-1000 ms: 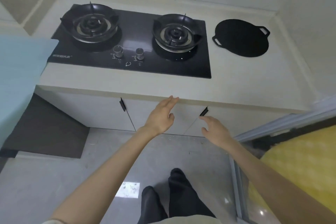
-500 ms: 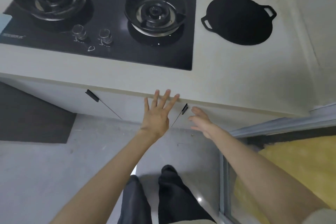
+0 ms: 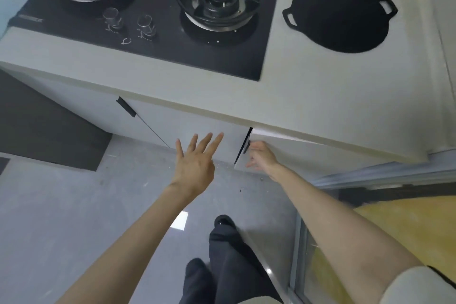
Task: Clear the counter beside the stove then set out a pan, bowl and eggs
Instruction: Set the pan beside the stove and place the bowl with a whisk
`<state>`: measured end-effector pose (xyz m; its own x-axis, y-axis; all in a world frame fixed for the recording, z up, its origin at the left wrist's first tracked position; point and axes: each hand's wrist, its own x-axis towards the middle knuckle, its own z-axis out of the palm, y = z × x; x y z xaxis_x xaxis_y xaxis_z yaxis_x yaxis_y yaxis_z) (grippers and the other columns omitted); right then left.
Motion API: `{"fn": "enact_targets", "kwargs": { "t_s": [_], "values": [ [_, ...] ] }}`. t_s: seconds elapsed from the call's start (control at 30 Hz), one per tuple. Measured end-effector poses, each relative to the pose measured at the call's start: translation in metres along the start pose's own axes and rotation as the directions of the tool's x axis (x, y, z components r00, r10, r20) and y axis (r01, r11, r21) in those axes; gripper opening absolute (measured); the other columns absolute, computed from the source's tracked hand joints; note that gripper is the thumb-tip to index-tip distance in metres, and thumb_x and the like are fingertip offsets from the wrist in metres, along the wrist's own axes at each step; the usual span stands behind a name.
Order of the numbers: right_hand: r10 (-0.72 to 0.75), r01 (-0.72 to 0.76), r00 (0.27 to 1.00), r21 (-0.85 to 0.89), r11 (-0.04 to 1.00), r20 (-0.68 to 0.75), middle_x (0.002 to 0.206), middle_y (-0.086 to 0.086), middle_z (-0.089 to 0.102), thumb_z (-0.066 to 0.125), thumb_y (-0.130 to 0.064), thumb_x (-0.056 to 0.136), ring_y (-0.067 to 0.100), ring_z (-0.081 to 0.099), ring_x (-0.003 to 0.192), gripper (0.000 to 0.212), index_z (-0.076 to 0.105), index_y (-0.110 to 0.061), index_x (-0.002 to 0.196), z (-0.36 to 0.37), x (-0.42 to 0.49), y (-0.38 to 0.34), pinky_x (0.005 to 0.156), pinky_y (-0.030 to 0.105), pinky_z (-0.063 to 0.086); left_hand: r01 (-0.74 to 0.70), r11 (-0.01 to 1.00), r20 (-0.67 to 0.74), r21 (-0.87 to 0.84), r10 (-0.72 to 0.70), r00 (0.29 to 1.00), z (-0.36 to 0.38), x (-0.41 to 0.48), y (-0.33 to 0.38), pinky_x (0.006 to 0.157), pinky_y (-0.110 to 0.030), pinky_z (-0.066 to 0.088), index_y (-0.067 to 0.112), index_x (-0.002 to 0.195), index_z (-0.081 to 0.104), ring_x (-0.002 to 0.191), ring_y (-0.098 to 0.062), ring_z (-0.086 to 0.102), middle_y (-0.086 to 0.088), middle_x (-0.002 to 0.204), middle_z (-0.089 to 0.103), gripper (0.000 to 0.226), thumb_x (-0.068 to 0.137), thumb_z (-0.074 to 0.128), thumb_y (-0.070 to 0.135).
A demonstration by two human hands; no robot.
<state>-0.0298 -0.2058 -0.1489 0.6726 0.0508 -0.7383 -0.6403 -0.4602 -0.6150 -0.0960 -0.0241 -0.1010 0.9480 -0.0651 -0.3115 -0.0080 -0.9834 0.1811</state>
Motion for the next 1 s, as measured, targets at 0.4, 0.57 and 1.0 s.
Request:
{"fn": "enact_targets", "kwargs": {
  "t_s": [0.4, 0.57, 1.0],
  "values": [
    [0.022, -0.021, 1.000, -0.029, 0.999, 0.019, 0.133, -0.011, 0.044, 0.010, -0.076, 0.087, 0.020, 0.050, 0.058, 0.065, 0.042, -0.034, 0.125, 0.021, -0.119, 0.114, 0.087, 0.041, 0.051, -0.021, 0.990, 0.079, -0.137, 0.032, 0.996, 0.036, -0.097, 0.001, 0.119, -0.049, 0.008, 0.034, 0.153, 0.005, 0.148, -0.025, 0.008, 0.005, 0.161, 0.010, 0.065, 0.098, 0.038, 0.017],
    [0.062, -0.082, 0.990, -0.164, 0.983, -0.123, 0.124, -0.007, 0.055, 0.011, -0.082, 0.081, 0.025, 0.060, 0.074, 0.077, 0.054, -0.031, 0.120, 0.016, -0.162, 0.144, 0.089, 0.041, 0.051, -0.116, 0.985, 0.070, -0.131, 0.126, 0.990, 0.059, -0.138, 0.016, 0.114, -0.039, 0.024, 0.029, 0.151, 0.022, 0.140, -0.024, 0.028, 0.001, 0.153, 0.033, 0.058, 0.097, 0.040, 0.016],
    [0.048, -0.260, 0.873, -0.381, 0.887, -0.485, 0.111, 0.017, 0.062, 0.031, -0.029, 0.099, 0.037, 0.061, 0.092, 0.050, 0.013, -0.008, 0.140, -0.012, -0.226, 0.228, 0.075, 0.039, 0.046, -0.207, 0.949, 0.112, -0.240, 0.239, 0.965, 0.081, -0.183, 0.078, 0.092, -0.032, 0.045, 0.030, 0.143, 0.038, 0.121, -0.020, 0.051, 0.004, 0.136, 0.054, 0.047, 0.098, 0.039, 0.018]
  ]
}}
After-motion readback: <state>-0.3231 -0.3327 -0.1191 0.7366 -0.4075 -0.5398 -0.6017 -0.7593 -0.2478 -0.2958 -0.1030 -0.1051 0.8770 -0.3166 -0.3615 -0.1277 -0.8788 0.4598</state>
